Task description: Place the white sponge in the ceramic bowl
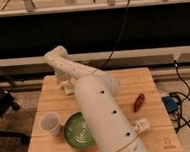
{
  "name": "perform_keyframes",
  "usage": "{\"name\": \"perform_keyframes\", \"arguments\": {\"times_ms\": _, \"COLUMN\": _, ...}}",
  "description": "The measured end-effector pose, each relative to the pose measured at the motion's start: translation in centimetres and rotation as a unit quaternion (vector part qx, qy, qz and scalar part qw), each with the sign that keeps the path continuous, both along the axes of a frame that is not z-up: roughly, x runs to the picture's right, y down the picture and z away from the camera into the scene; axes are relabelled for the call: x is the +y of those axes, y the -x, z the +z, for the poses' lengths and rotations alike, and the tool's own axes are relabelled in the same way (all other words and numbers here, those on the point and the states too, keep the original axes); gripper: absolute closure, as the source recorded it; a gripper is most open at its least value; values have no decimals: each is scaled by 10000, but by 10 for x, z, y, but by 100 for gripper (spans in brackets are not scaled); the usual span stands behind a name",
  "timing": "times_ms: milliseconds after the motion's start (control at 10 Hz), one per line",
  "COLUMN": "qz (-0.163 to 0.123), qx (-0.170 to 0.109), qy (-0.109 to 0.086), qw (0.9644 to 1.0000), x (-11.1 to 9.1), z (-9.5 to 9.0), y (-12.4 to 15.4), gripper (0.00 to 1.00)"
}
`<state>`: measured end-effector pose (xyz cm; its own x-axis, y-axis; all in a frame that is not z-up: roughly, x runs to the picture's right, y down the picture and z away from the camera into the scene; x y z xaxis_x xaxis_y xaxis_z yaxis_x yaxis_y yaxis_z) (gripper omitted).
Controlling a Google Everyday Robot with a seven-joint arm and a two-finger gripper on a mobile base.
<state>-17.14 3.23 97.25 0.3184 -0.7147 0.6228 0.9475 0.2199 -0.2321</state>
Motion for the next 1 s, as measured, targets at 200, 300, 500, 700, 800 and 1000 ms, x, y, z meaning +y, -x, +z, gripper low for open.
{"name": "perform_keyframes", "arguments": {"times_ms": 200, "qz": -114, "qx": -91, "qy": 47, "qw": 9999, "x": -2, "z": 6, "y": 0, "gripper": 20}}
{"name": "perform_keyframes", "arguments": {"times_ms": 300, "qz": -136, "qx": -123, "qy": 70, "qw": 9998, "x": -3, "z": 8, "y": 0, "gripper": 20}}
{"name": "perform_keyframes", "arguments": {"times_ms": 500, "qz": -124, "qx": -188, "qy": 124, "qw": 9997, "x": -6, "z": 12, "y": -4, "gripper": 20}}
{"name": "perform_keyframes", "arguments": {"times_ms": 700, "qz": -150, "qx": -263, "qy": 183, "qw": 9994, "x": -5, "z": 15, "y": -6, "gripper": 20}}
{"name": "perform_keyframes", "arguments": {"times_ms": 800, "qz": -196, "qx": -309, "qy": 216, "qw": 9991, "x": -4, "z": 16, "y": -6, "gripper": 20}}
{"name": "perform_keyframes", "arguments": {"times_ms": 1000, "qz": -312, "qx": -391, "qy": 264, "qw": 9984, "x": -2, "z": 19, "y": -6, "gripper": 21}}
